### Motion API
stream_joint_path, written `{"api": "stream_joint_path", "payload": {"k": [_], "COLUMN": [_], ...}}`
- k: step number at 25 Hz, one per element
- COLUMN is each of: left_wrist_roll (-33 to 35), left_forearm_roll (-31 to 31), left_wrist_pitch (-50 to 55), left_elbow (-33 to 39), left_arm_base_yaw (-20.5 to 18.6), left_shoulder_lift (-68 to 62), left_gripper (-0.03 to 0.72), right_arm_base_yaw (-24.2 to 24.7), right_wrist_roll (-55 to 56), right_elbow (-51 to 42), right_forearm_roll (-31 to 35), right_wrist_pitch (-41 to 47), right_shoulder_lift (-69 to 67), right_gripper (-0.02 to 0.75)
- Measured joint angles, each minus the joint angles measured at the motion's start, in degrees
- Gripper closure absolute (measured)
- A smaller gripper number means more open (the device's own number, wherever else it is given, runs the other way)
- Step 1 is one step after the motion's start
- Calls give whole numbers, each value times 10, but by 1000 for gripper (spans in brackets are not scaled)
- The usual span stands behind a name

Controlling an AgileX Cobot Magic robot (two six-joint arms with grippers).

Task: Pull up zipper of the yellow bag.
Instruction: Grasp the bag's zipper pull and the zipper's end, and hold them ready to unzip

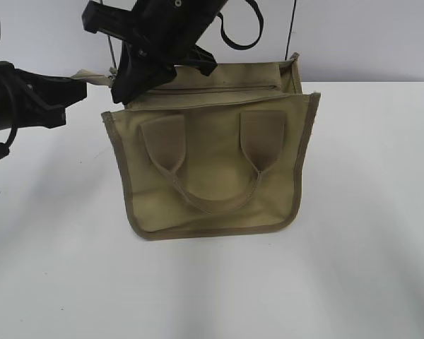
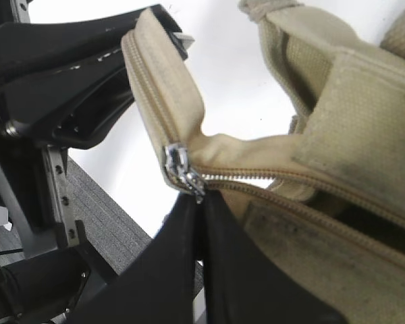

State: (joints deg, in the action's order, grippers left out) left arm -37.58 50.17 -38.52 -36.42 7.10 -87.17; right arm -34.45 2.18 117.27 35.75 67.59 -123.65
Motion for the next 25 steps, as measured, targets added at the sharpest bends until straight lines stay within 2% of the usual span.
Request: {"api": "stream_joint_path", "payload": {"k": [19, 25], "left_wrist_roll": [4, 6], "left_forearm_roll": [-4, -5], "left_wrist_pitch": [4, 17], "left_elbow": [0, 0], "left_arm_base_yaw": [1, -1], "left_shoulder_lift": [0, 0], "left_gripper": [683, 683], "right_arm_base_yaw": [15, 14], "right_wrist_roll": [-26, -37], "right_elbow": [-1, -38], "right_forearm_roll": [-13, -14], "right_wrist_pitch": [-4, -9], "right_shoulder_lift": [13, 15], "right_gripper": [752, 752]}}
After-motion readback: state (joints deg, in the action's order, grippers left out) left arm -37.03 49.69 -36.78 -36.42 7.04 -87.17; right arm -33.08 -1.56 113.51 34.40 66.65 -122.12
